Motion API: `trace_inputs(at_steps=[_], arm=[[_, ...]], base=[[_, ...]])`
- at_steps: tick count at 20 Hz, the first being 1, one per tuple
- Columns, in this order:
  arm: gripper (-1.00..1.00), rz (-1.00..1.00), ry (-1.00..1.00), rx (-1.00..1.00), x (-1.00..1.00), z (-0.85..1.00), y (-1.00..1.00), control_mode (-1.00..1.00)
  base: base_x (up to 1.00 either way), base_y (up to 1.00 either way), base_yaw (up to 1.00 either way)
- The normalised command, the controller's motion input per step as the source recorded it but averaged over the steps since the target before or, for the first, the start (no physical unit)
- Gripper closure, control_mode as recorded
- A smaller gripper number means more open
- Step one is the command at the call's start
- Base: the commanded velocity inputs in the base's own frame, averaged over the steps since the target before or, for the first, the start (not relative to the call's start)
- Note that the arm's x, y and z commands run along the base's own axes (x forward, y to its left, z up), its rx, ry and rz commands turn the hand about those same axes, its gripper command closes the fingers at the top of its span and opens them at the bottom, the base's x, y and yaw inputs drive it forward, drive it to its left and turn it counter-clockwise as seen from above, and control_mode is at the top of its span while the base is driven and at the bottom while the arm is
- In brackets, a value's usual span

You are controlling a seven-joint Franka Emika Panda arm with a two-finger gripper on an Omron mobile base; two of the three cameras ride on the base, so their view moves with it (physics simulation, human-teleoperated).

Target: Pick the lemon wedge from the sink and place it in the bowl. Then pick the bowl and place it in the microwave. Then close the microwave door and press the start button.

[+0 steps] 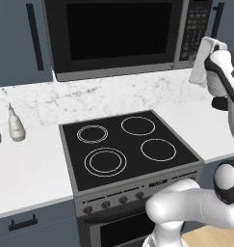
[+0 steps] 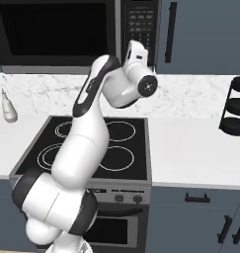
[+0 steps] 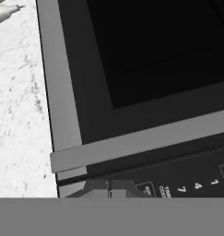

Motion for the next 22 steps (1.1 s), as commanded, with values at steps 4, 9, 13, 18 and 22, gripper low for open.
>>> trace_inputs(at_steps=[4,9,13,18,22], arm=[[1.0,0.0,-0.05,0.0,0.58,0.0,-0.08,-1.0],[1.0,0.0,-0.07,0.0,0.39,0.0,-0.28,-1.0],[1.0,0.0,-0.06,0.0,0.35,-0.02,-0.2,-1.0],[1.0,0.0,0.0,0.0,0.32,-0.29,0.1,-1.0],[1.0,0.0,0.0,0.0,0.03,-0.16,0.26,-1.0]], base=[[0.0,0.0,0.0],[0.0,0.0,0.0],[0.0,0.0,0.0],[0.0,0.0,0.0],[0.0,0.0,0.0]])
